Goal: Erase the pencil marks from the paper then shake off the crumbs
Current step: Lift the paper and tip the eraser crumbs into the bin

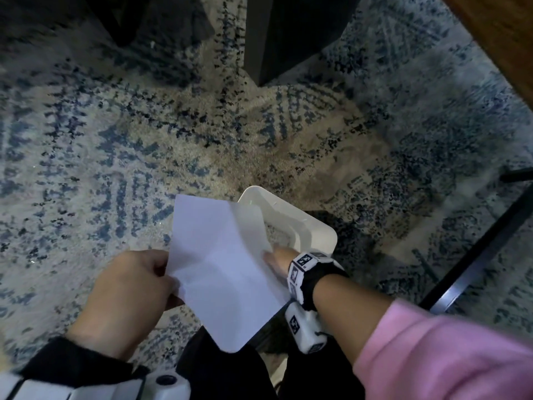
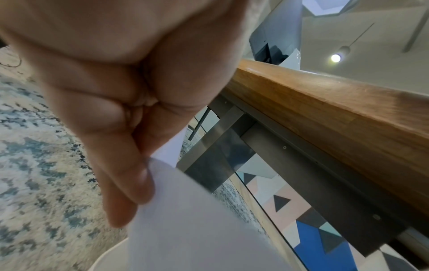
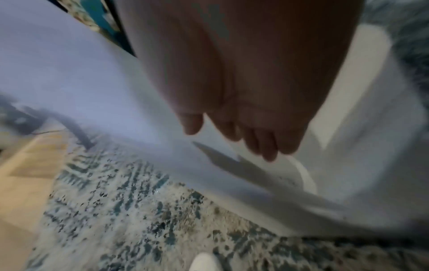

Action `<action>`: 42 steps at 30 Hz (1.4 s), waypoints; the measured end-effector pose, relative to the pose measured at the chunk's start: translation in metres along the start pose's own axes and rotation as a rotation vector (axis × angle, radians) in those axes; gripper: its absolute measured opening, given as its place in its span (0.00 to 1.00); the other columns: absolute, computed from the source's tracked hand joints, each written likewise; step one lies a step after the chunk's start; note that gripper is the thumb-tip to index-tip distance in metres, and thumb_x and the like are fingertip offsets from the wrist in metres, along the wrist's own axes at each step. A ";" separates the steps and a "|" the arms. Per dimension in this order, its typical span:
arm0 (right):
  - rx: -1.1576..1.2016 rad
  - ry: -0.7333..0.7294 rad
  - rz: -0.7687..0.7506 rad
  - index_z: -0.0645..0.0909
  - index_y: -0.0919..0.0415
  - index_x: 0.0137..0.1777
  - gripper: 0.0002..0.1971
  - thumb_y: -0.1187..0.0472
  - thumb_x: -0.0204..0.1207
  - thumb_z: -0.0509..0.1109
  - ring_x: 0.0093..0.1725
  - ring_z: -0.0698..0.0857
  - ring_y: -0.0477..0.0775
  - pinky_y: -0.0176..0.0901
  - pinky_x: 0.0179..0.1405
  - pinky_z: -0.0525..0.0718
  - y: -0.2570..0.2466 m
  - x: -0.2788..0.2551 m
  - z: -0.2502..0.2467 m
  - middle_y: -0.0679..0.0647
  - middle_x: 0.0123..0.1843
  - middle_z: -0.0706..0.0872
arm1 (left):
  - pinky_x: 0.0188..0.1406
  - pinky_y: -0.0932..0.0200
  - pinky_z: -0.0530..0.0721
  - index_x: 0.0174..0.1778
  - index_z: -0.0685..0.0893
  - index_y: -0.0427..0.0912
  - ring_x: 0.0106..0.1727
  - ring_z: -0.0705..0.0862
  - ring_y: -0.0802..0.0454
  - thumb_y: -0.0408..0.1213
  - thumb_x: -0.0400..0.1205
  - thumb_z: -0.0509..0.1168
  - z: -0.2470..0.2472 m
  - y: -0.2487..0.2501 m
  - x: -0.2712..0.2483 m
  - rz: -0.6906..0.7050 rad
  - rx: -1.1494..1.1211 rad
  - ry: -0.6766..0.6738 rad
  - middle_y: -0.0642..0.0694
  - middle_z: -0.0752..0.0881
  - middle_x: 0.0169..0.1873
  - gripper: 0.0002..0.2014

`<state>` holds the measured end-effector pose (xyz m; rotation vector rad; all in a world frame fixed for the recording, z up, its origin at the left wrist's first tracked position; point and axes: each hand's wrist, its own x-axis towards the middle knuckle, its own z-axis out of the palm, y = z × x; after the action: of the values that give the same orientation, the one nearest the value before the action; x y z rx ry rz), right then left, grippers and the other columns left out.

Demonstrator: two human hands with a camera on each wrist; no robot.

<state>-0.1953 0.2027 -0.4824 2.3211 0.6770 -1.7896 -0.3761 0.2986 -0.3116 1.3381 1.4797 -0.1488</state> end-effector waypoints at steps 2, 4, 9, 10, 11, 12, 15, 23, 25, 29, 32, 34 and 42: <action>0.070 0.140 -0.097 0.52 0.63 0.83 0.29 0.53 0.86 0.54 0.79 0.65 0.61 0.47 0.71 0.67 -0.004 -0.009 -0.015 0.62 0.82 0.61 | 0.47 0.34 0.88 0.32 0.88 0.47 0.35 0.90 0.38 0.18 0.68 0.62 0.000 0.000 0.000 -0.001 0.006 -0.007 0.34 0.90 0.30 0.18; 0.180 0.218 -0.347 0.48 0.59 0.84 0.31 0.53 0.85 0.57 0.84 0.51 0.54 0.43 0.80 0.52 -0.020 -0.029 -0.018 0.56 0.86 0.49 | 0.47 0.38 0.89 0.31 0.89 0.46 0.35 0.89 0.37 0.15 0.69 0.61 0.002 0.003 0.000 -0.006 -0.024 -0.025 0.33 0.90 0.28 0.20; 0.185 -0.043 -0.751 0.39 0.44 0.83 0.34 0.44 0.84 0.53 0.82 0.37 0.44 0.44 0.77 0.39 -0.055 -0.076 0.016 0.42 0.84 0.36 | 0.46 0.35 0.88 0.31 0.86 0.33 0.38 0.88 0.32 0.15 0.68 0.62 0.007 0.009 0.002 0.039 -0.025 -0.067 0.28 0.88 0.32 0.11; 0.151 -0.064 -0.716 0.39 0.46 0.83 0.33 0.44 0.85 0.52 0.83 0.37 0.46 0.44 0.78 0.39 -0.047 -0.067 0.022 0.44 0.85 0.37 | 0.47 0.35 0.88 0.31 0.86 0.32 0.39 0.88 0.32 0.15 0.68 0.62 0.007 0.010 0.002 0.044 -0.030 -0.081 0.27 0.89 0.33 0.11; 0.139 -0.092 -0.618 0.40 0.50 0.84 0.32 0.45 0.85 0.51 0.84 0.39 0.48 0.44 0.79 0.39 -0.036 -0.052 0.025 0.47 0.85 0.39 | 0.46 0.37 0.88 0.32 0.87 0.34 0.37 0.88 0.33 0.15 0.68 0.61 0.006 0.010 0.001 0.050 -0.029 -0.088 0.29 0.89 0.33 0.13; 0.125 -0.124 -0.469 0.42 0.53 0.84 0.32 0.46 0.86 0.50 0.84 0.43 0.52 0.45 0.81 0.42 -0.023 -0.037 0.025 0.51 0.85 0.41 | 0.43 0.42 0.88 0.32 0.88 0.36 0.34 0.88 0.35 0.15 0.68 0.61 0.005 0.010 0.000 0.059 -0.027 -0.086 0.30 0.90 0.32 0.15; 0.033 -0.049 -0.077 0.45 0.60 0.84 0.31 0.50 0.87 0.51 0.82 0.59 0.61 0.50 0.79 0.61 0.011 -0.012 0.010 0.61 0.85 0.51 | 0.39 0.49 0.87 0.31 0.89 0.44 0.30 0.87 0.41 0.15 0.68 0.61 -0.001 0.008 -0.001 0.035 -0.032 -0.067 0.35 0.90 0.29 0.20; 0.295 -0.042 -0.477 0.47 0.53 0.84 0.31 0.51 0.86 0.55 0.84 0.47 0.50 0.45 0.82 0.46 -0.012 -0.014 0.018 0.51 0.86 0.47 | 0.49 0.45 0.87 0.27 0.90 0.53 0.41 0.89 0.37 0.14 0.71 0.58 -0.004 0.004 -0.001 -0.034 -0.104 -0.109 0.43 0.92 0.31 0.28; 0.214 -0.072 -0.222 0.48 0.57 0.84 0.30 0.49 0.86 0.52 0.83 0.56 0.58 0.47 0.81 0.55 -0.001 -0.004 0.012 0.58 0.85 0.53 | 0.53 0.41 0.86 0.27 0.90 0.54 0.40 0.90 0.37 0.14 0.72 0.58 -0.009 0.003 -0.003 -0.051 -0.103 -0.109 0.44 0.92 0.30 0.28; 0.201 0.243 -0.201 0.45 0.58 0.84 0.32 0.52 0.86 0.55 0.84 0.49 0.56 0.47 0.81 0.51 0.000 -0.008 -0.003 0.57 0.86 0.44 | 0.53 0.36 0.86 0.28 0.90 0.55 0.37 0.90 0.39 0.15 0.72 0.60 -0.010 -0.002 -0.003 -0.055 -0.059 -0.112 0.44 0.92 0.28 0.27; 0.169 0.228 -0.518 0.44 0.51 0.85 0.32 0.52 0.86 0.56 0.84 0.42 0.47 0.41 0.80 0.41 -0.016 -0.025 0.006 0.48 0.86 0.42 | 0.53 0.36 0.86 0.30 0.90 0.55 0.38 0.91 0.41 0.16 0.72 0.60 -0.009 -0.003 -0.002 -0.046 -0.035 -0.130 0.45 0.93 0.30 0.25; 0.069 0.055 -0.470 0.48 0.54 0.85 0.30 0.53 0.86 0.54 0.84 0.48 0.50 0.41 0.80 0.46 -0.010 -0.025 0.011 0.52 0.86 0.48 | 0.53 0.39 0.87 0.31 0.90 0.54 0.38 0.91 0.42 0.16 0.72 0.60 -0.011 -0.005 -0.003 -0.027 -0.041 -0.132 0.46 0.93 0.30 0.25; 0.166 0.370 -0.369 0.42 0.58 0.84 0.32 0.57 0.86 0.55 0.84 0.47 0.52 0.41 0.80 0.48 -0.002 -0.036 -0.006 0.53 0.86 0.43 | 0.32 0.58 0.89 0.33 0.87 0.42 0.27 0.90 0.55 0.14 0.73 0.59 -0.018 -0.018 0.002 0.024 -0.129 -0.163 0.50 0.92 0.25 0.19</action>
<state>-0.1978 0.1974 -0.4462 2.8309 1.1132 -1.6045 -0.4001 0.3058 -0.3152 1.2103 1.3136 -0.1411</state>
